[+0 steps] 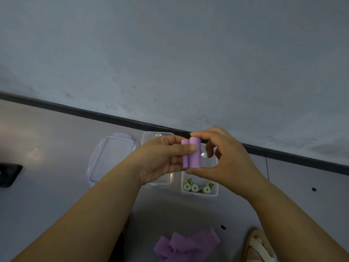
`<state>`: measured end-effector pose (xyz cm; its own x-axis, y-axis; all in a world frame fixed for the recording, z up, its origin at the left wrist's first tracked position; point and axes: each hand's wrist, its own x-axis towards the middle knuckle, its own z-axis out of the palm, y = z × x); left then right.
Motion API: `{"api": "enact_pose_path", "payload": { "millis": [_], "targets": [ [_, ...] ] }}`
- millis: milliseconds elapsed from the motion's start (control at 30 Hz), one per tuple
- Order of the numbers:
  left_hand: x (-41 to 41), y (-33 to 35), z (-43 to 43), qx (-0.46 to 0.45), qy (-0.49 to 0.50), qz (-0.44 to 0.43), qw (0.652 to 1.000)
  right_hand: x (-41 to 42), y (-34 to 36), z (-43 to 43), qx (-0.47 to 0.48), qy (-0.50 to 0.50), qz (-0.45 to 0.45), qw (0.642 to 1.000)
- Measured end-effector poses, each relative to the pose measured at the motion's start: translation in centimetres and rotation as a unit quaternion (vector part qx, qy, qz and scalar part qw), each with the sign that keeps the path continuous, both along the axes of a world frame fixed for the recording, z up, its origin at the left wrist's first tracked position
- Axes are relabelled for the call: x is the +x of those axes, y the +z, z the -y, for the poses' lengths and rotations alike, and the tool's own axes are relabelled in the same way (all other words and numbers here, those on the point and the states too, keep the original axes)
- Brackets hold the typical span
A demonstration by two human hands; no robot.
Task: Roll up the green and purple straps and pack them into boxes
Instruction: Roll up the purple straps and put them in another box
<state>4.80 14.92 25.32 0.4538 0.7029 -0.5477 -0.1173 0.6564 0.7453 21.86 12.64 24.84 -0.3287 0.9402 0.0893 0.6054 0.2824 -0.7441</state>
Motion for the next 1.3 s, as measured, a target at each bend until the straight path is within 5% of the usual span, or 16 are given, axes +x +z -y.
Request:
{"api": "enact_pose_path", "payload": {
  "millis": [1300],
  "targets": [
    [-0.02, 0.68, 0.21, -0.013, -0.004, 0.009, 1.000, 0.47, 0.54, 0.07, -0.037, 0.006, -0.087, 0.996]
  ]
}}
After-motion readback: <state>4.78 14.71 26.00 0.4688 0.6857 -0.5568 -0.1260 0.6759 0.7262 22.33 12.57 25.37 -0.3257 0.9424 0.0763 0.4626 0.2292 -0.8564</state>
